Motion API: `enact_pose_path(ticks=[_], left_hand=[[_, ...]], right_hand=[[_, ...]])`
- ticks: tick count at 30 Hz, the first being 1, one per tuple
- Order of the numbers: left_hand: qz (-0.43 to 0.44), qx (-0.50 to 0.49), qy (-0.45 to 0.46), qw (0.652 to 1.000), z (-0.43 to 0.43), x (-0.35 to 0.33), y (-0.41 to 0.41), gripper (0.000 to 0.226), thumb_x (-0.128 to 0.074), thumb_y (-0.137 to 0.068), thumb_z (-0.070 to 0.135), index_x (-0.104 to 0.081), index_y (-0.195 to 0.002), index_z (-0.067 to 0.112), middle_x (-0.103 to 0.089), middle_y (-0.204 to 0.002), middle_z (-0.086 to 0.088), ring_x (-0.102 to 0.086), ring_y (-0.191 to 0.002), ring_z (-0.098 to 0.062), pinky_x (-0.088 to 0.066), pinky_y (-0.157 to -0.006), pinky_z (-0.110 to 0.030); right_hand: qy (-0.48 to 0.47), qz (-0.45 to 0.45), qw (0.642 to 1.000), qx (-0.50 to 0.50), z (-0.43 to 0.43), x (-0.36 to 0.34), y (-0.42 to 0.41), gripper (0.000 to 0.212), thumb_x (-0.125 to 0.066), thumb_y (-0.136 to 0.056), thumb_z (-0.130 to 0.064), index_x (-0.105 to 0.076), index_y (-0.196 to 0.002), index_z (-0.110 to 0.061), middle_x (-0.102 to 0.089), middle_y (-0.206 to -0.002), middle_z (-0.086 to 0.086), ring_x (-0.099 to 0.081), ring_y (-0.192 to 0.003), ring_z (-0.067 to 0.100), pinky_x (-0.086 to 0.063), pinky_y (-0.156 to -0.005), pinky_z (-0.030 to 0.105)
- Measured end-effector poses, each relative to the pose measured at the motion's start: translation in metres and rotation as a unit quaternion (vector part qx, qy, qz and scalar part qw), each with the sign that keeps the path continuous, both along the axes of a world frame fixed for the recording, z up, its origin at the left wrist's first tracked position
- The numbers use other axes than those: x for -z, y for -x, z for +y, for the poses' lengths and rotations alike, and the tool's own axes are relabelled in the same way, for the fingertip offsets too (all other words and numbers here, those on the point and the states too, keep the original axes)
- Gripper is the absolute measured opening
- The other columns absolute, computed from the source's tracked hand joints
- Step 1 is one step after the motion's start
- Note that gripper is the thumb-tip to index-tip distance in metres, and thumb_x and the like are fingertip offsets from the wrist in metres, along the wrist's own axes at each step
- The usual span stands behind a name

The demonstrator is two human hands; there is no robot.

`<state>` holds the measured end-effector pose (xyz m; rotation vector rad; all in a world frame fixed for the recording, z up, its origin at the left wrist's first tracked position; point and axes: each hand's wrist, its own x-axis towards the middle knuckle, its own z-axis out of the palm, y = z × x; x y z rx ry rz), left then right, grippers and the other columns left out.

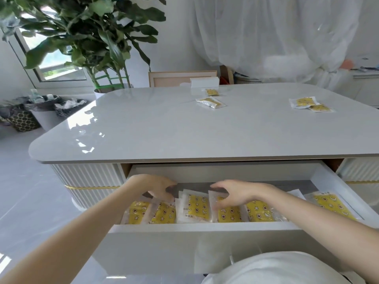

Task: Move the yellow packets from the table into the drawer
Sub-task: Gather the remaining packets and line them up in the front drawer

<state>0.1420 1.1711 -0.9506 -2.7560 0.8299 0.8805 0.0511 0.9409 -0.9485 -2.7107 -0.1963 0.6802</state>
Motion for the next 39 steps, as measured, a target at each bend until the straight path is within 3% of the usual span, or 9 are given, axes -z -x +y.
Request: enact_pose_path(ticks=[2, 4, 9, 16, 20, 24, 27, 33, 39], left_hand=[[-0.013, -0.003, 0.076, 0.997, -0.017, 0.001, 0.001, 0.057, -0.038, -0.1, 0.039, -0.021, -0.15, 0.016, -0.024, -0.156, -0.001, -0.025, -0.143, -0.021, -0.019, -0.118, -0.036], [-0.006, -0.009, 0.102, 0.995, -0.036, 0.005, 0.006, 0.055, -0.035, -0.1, 0.042, -0.026, -0.149, 0.018, -0.026, -0.156, -0.001, -0.026, -0.142, -0.021, -0.02, -0.117, -0.036], [0.015, 0.031, 0.045, 0.998, -0.063, 0.018, 0.011, 0.067, -0.046, -0.091, 0.056, -0.032, -0.146, 0.02, -0.037, -0.15, -0.001, -0.039, -0.133, -0.024, -0.034, -0.109, -0.035], [0.046, 0.041, 0.114, 0.992, -0.052, 0.009, 0.026, 0.071, -0.073, -0.076, 0.048, -0.045, -0.136, 0.023, -0.05, -0.135, 0.006, -0.049, -0.121, -0.017, -0.038, -0.093, -0.023], [0.027, 0.034, 0.125, 0.991, -0.043, 0.013, 0.029, 0.072, -0.07, -0.077, 0.051, -0.042, -0.138, 0.026, -0.047, -0.138, 0.006, -0.047, -0.125, -0.017, -0.039, -0.1, -0.029], [0.026, 0.018, 0.141, 0.989, -0.036, 0.007, 0.029, 0.066, -0.06, -0.086, 0.049, -0.039, -0.142, 0.022, -0.043, -0.145, 0.006, -0.042, -0.131, -0.015, -0.034, -0.108, -0.029], [0.041, 0.007, 0.166, 0.985, -0.031, -0.002, 0.029, 0.061, -0.059, -0.089, 0.044, -0.04, -0.142, 0.02, -0.045, -0.144, 0.004, -0.043, -0.131, -0.013, -0.033, -0.11, -0.028], [-0.03, 0.026, 0.205, 0.978, -0.023, -0.037, 0.036, 0.047, -0.053, -0.094, 0.037, -0.046, -0.138, 0.022, -0.053, -0.136, 0.005, -0.053, -0.12, -0.014, -0.041, -0.103, -0.026], [-0.114, 0.004, 0.31, 0.944, -0.011, -0.089, 0.043, 0.032, -0.05, -0.096, 0.03, -0.054, -0.128, 0.028, -0.062, -0.118, 0.012, -0.056, -0.1, -0.006, -0.043, -0.088, -0.019]], right_hand=[[0.008, -0.004, 1.0, 0.014, 0.002, 0.001, -0.001, 0.073, -0.054, -0.091, -0.052, -0.028, -0.15, -0.02, -0.032, -0.155, -0.001, -0.036, -0.139, 0.021, -0.036, -0.111, 0.035], [0.025, 0.002, 1.0, 0.013, 0.005, 0.001, -0.002, 0.068, -0.052, -0.092, -0.051, -0.033, -0.148, -0.018, -0.04, -0.15, 0.001, -0.044, -0.133, 0.022, -0.041, -0.107, 0.036], [0.039, 0.011, 0.999, 0.001, 0.005, 0.001, -0.003, 0.069, -0.061, -0.087, -0.05, -0.039, -0.144, -0.018, -0.047, -0.144, 0.001, -0.05, -0.126, 0.021, -0.045, -0.103, 0.037], [0.047, 0.007, 0.999, -0.01, 0.0, -0.002, -0.002, 0.078, -0.073, -0.08, -0.04, -0.036, -0.146, -0.018, -0.045, -0.146, -0.001, -0.047, -0.128, 0.02, -0.043, -0.101, 0.033], [0.059, 0.007, 0.998, -0.018, 0.002, -0.004, -0.001, 0.071, -0.071, -0.082, -0.038, -0.04, -0.144, -0.018, -0.048, -0.143, 0.001, -0.051, -0.125, 0.02, -0.045, -0.098, 0.031], [0.064, -0.011, 0.998, -0.017, 0.004, -0.014, 0.003, 0.068, -0.061, -0.09, -0.039, -0.033, -0.148, -0.017, -0.037, -0.152, 0.001, -0.041, -0.136, 0.021, -0.038, -0.109, 0.035], [0.061, -0.013, 0.997, -0.036, 0.005, -0.029, 0.007, 0.052, -0.056, -0.093, -0.038, -0.046, -0.141, -0.02, -0.049, -0.143, -0.002, -0.049, -0.127, 0.018, -0.043, -0.104, 0.034], [0.005, -0.071, 0.997, -0.025, 0.012, -0.075, 0.017, 0.035, -0.052, -0.096, -0.029, -0.058, -0.13, -0.023, -0.057, -0.133, -0.009, -0.053, -0.12, 0.008, -0.04, -0.095, 0.021], [-0.032, -0.159, 0.985, 0.053, 0.008, -0.103, 0.005, 0.026, -0.054, -0.094, -0.025, -0.065, -0.118, -0.023, -0.063, -0.115, -0.002, -0.06, -0.086, 0.008, -0.046, -0.079, 0.023]])
